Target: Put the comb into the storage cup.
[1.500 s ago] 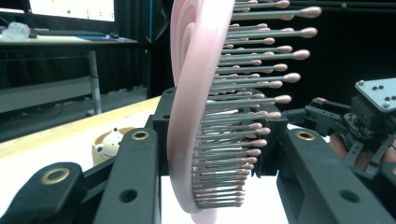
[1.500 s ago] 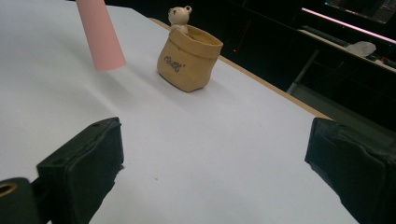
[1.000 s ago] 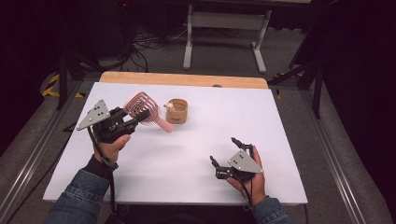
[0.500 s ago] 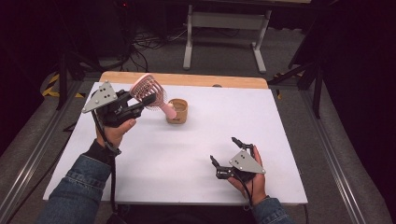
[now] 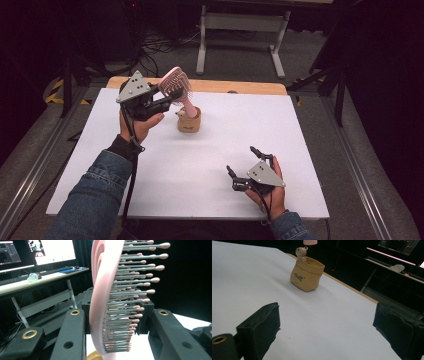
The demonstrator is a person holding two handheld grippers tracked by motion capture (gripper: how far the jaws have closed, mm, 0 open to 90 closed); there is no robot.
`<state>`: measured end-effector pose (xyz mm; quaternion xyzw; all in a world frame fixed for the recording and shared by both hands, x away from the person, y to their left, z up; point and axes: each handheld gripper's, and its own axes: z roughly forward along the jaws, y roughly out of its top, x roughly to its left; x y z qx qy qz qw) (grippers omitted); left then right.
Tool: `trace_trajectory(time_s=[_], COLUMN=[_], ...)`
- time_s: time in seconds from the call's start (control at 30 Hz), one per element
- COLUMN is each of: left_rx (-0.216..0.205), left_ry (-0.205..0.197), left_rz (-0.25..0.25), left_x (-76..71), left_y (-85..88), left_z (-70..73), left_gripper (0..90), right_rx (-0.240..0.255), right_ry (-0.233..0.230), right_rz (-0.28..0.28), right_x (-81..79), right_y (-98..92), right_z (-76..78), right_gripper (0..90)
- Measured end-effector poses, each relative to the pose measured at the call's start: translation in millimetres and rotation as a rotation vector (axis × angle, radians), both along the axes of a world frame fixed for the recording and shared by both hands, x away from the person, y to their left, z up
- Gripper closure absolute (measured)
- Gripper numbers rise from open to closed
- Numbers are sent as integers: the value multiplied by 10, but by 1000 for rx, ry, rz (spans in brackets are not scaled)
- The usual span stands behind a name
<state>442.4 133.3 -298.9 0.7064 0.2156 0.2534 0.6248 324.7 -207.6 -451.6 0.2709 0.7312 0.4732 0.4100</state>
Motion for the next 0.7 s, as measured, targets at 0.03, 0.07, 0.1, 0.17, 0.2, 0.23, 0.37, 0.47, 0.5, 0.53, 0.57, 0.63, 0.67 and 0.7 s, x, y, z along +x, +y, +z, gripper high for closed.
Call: trace_trajectory(time_s=[0.03,0.07,0.1,0.17,0.2,0.23,0.37,0.47,0.5,0.53,0.57,0.63,0.67,0.7], left_rx=[4,10,15,34,49,59,82,92,96,92,92,91,89,90], left_ry=[5,6,9,26,30,34,45,62,68,81,81,93,104,110], left_rz=[3,12,17,24,34,42,69,79,87,86,86,88,87,88], left_x=[20,44,64,129,153,177,269,333,357,388,388,430,457,477], left_y=[-14,-37,-53,-98,-119,-138,-180,-192,-197,-202,-202,-210,-218,-226], left_z=[-1,-8,-15,-46,-61,-76,-135,-179,-198,-224,-224,-262,-288,-307], left_gripper=[630,630,630,630,630,629,629,629,630,630,629,629,629,629], right_rx=[5,10,13,14,15,16,14,13,11,12,12,21,29,51], right_ry=[-4,-7,-8,-10,-12,-12,-9,-6,-4,-5,-5,2,13,26], right_rz=[-2,-5,-6,-8,-9,-10,-7,-5,-5,-4,-4,-5,-3,0], right_x=[0,-1,-1,1,1,3,4,5,4,5,5,7,10,16], right_y=[-5,-7,-11,-17,-21,-22,-19,-14,-14,-13,-13,-11,-14,-16], right_z=[3,4,8,12,13,14,10,7,8,7,7,7,9,11], right_gripper=[78,79,79,79,79,79,79,79,79,79,79,84,85,86])
